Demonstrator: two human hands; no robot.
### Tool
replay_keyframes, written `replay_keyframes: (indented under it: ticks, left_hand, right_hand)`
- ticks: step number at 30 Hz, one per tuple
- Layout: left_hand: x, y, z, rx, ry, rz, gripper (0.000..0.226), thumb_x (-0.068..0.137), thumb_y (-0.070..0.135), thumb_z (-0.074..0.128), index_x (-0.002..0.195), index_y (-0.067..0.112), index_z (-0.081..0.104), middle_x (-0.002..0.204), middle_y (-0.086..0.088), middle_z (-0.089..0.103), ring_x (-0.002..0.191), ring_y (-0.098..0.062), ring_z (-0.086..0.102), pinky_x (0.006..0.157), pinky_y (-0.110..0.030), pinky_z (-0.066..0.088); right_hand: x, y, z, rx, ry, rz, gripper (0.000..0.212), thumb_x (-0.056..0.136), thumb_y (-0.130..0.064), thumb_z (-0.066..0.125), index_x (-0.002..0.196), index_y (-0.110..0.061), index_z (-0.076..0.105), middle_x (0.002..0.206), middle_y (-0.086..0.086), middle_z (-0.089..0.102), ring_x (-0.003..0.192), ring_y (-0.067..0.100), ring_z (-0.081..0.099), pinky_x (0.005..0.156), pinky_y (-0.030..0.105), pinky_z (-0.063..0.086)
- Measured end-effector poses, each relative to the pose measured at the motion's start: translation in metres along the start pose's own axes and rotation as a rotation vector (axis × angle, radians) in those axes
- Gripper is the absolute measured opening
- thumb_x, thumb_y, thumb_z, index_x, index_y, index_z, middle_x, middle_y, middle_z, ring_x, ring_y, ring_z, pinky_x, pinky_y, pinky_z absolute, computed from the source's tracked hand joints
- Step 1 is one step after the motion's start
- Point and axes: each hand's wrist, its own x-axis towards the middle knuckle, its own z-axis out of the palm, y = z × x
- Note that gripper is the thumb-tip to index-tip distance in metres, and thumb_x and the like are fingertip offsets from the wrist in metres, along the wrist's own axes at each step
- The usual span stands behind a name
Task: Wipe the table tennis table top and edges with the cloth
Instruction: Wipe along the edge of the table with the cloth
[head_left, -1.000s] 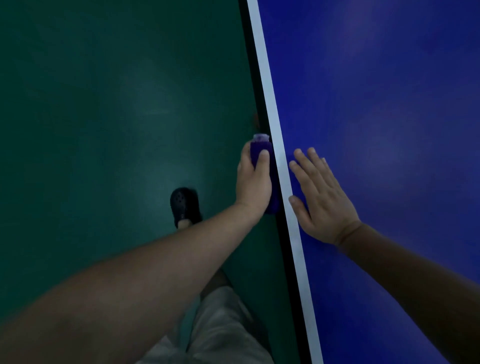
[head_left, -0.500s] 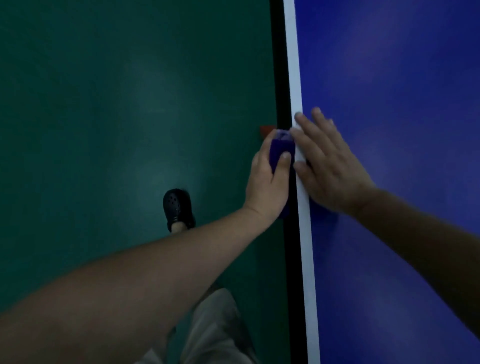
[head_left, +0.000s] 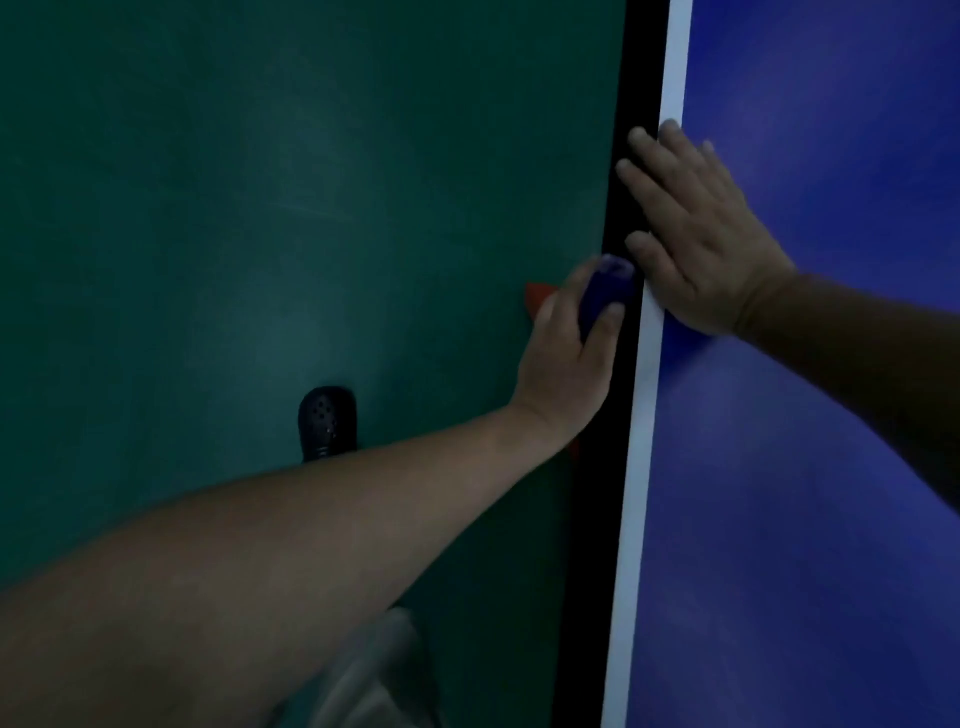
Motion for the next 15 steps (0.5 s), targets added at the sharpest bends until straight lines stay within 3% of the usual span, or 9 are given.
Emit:
replay_keyframes:
  ticks: [2,4,9,13,15]
  left_hand:
    - [-0.011,0.0,-0.001,-0.02,-0.015,0.006,0.041,0.102,0.023,0.049,0.14,0.037,0.043,0.131,0.023,0.047,0.126,0.004,0.041,0.105,-0.01,0.027]
    - [-0.031,-0.002,0.0,-0.043,-0.024,0.015,0.038,0.102,0.023,0.049,0.132,0.047,0.044,0.133,0.025,0.049,0.129,0.006,0.04,0.109,-0.015,0.029]
    - [-0.031,0.007,0.001,-0.075,-0.045,-0.122,0.031,0.099,0.022,0.051,0.126,0.038,0.053,0.127,0.02,0.052,0.123,0.005,0.044,0.103,-0.011,0.033]
    - [-0.006,0.014,0.002,-0.075,-0.038,-0.142,0.034,0.097,0.029,0.049,0.131,0.031,0.052,0.128,0.01,0.056,0.121,-0.003,0.05,0.107,-0.032,0.041]
    - [0.012,0.017,0.003,-0.063,-0.028,-0.148,0.039,0.096,0.034,0.048,0.134,0.028,0.05,0.13,0.005,0.056,0.122,-0.007,0.051,0.107,-0.036,0.041]
  right_hand:
    - [-0.005,0.001,0.003,0.041,0.059,0.064,0.063,0.105,-0.038,0.026,0.156,-0.001,0.023,0.165,0.017,0.015,0.153,0.033,0.008,0.125,0.046,0.003]
    - [-0.009,0.001,0.006,0.052,0.103,0.117,0.063,0.105,-0.037,0.027,0.156,0.0,0.021,0.165,0.018,0.015,0.153,0.034,0.009,0.124,0.05,0.005]
    - [-0.006,0.0,0.006,0.06,0.094,0.131,0.063,0.103,-0.035,0.027,0.155,0.001,0.024,0.164,0.018,0.018,0.153,0.033,0.013,0.122,0.057,0.013]
    - [-0.006,0.001,0.005,0.064,0.098,0.128,0.063,0.102,-0.032,0.031,0.154,0.002,0.026,0.163,0.018,0.02,0.153,0.033,0.015,0.121,0.058,0.015]
    - [-0.006,0.0,0.004,0.06,0.097,0.131,0.062,0.101,-0.031,0.032,0.153,0.002,0.028,0.163,0.019,0.022,0.152,0.034,0.017,0.12,0.059,0.017]
